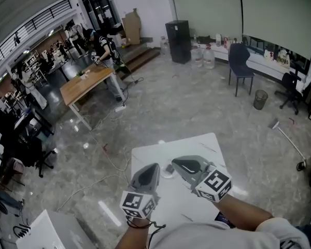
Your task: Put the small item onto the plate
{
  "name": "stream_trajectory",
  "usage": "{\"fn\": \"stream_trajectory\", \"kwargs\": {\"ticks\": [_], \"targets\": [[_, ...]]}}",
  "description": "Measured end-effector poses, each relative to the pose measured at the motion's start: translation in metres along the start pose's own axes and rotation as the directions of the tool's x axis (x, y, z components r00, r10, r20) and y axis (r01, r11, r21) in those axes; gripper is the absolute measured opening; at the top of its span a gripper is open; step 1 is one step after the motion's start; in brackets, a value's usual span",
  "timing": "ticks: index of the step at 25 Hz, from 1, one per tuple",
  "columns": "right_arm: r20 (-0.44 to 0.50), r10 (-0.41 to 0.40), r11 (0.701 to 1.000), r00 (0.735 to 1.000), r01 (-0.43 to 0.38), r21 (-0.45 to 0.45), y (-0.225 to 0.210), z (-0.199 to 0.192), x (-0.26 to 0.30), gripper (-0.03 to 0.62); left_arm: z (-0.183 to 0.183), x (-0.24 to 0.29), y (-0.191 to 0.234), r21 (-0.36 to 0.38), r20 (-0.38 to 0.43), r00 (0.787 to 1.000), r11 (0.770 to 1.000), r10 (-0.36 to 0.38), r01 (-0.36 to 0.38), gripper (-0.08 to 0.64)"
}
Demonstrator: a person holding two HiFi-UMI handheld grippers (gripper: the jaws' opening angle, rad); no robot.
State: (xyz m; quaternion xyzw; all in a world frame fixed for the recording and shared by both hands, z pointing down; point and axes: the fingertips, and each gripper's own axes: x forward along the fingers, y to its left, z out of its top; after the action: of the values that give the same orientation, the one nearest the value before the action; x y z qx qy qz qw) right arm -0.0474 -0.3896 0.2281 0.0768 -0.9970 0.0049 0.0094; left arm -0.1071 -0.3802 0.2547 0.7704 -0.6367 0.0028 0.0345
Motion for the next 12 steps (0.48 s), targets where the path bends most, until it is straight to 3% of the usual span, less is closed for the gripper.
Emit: {"fn": "stream_trajectory", "kwargs": {"ticks": [12], "targets": [[0.002, -0.001, 1.0, 1.0, 0.001, -0.006, 0.007, 0.015, 0.005, 0.003, 0.021, -0.013, 0.002, 0.002, 0.033, 0.999, 1.0, 0.014, -0.014, 0.006]]}}
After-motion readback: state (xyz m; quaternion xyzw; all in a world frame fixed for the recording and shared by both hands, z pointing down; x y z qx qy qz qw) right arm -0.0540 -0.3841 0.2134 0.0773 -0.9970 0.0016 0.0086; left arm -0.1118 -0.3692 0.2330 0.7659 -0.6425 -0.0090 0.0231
